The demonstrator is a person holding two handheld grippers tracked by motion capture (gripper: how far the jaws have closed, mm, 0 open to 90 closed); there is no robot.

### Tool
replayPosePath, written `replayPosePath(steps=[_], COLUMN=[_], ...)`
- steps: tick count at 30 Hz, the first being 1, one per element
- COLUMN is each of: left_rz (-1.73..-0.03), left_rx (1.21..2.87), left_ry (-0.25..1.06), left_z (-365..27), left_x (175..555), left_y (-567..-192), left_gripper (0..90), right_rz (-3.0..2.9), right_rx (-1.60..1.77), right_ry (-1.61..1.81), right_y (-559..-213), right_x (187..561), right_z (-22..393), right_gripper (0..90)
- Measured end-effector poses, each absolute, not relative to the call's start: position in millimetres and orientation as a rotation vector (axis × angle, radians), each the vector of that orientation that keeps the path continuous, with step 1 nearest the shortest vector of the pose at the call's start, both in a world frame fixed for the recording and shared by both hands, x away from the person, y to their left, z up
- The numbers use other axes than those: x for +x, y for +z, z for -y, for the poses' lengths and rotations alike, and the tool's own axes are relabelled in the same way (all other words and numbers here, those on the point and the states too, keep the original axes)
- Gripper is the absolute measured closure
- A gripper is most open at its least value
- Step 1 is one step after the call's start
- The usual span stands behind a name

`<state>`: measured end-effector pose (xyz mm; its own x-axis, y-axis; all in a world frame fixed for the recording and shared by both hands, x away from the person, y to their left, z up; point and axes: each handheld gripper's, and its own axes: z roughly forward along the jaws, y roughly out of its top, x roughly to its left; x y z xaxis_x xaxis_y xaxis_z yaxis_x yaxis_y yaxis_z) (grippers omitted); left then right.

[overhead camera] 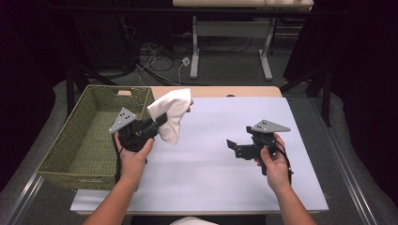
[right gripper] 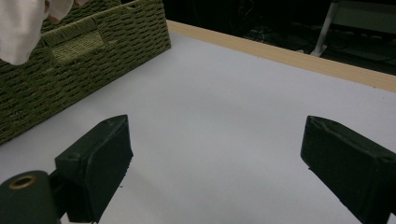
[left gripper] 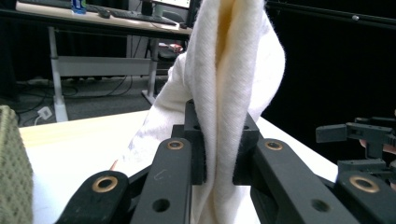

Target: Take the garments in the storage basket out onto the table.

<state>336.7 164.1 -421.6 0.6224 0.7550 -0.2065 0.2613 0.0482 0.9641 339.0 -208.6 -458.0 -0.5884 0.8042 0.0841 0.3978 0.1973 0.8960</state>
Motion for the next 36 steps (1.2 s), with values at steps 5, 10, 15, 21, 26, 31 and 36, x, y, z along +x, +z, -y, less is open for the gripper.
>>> replayPosePath(steps=[5,10,15,21,26,31,36], left_rz=[-0.892,-0.889,-0.884,-0.879,-0.879,-0.895,-0.908], left_rx=[1.511,1.513,1.529,1.556,1.568,1.582,1.593], left_ry=[0.44,0.419,0.405,0.372,0.355,0.345,0.334], left_z=[-160.5,-158.0,-153.5,-148.0,-145.4,-145.3,-145.2], left_x=[335.1,333.5,332.8,330.1,328.9,330.5,331.7], left_y=[-429.2,-436.0,-442.1,-450.7,-457.6,-463.8,-470.2], left_gripper=[81.3,81.3,81.3,81.3,81.3,81.3,81.3], right_rz=[-2.073,-2.075,-2.078,-2.08,-2.084,-2.092,-2.093], right_rx=[1.116,1.117,1.121,1.122,1.117,1.108,1.108], right_ry=[1.36,1.361,1.363,1.364,1.362,1.359,1.365], right_y=[-458.3,-458.9,-459.4,-459.5,-459.9,-460.0,-460.6], right_x=[339.3,339.4,339.2,338.9,339.4,339.4,339.4], right_z=[208.4,208.2,207.1,206.7,206.9,206.1,204.8], right_gripper=[8.4,8.4,8.4,8.4,8.4,8.4,8.4])
